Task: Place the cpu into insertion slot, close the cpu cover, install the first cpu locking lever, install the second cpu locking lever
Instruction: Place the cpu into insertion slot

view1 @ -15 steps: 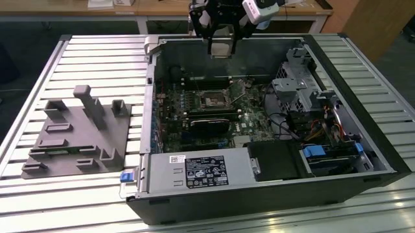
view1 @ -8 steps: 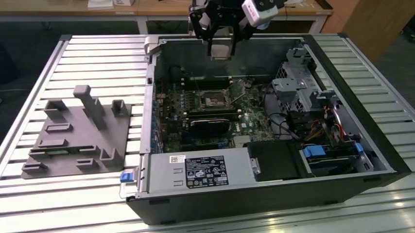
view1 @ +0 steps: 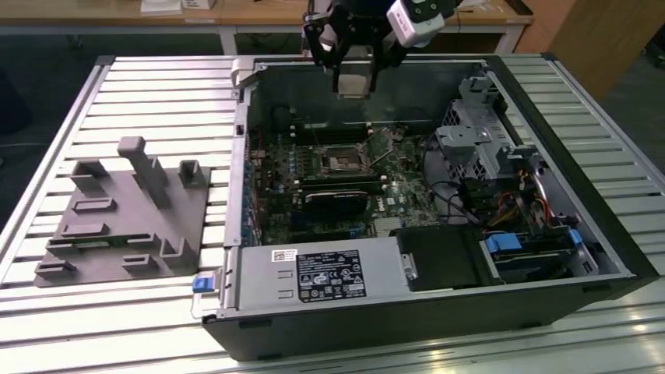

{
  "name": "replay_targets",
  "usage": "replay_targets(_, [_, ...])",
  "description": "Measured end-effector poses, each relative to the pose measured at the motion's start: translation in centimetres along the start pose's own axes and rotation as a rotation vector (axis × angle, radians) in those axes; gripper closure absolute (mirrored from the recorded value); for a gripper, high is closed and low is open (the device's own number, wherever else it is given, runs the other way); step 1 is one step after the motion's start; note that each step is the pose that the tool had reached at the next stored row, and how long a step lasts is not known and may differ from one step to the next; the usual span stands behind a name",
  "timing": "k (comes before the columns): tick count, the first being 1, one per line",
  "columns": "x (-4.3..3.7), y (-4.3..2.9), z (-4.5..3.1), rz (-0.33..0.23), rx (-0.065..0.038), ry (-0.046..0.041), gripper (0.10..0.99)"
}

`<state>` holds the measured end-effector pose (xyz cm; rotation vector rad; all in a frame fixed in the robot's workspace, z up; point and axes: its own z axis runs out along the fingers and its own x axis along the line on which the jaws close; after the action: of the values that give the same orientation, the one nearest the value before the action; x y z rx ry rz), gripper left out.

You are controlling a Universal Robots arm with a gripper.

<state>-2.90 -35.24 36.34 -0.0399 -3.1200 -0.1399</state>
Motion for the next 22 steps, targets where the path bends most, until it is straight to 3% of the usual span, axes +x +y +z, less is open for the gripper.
replay_targets(13, [-0.01, -0.07, 0.75, 0.000, 0.000, -0.0001, 0.549])
replay_targets(22, [-0.04, -0.20, 2.18, 0.000, 0.001, -0.0001, 0.549])
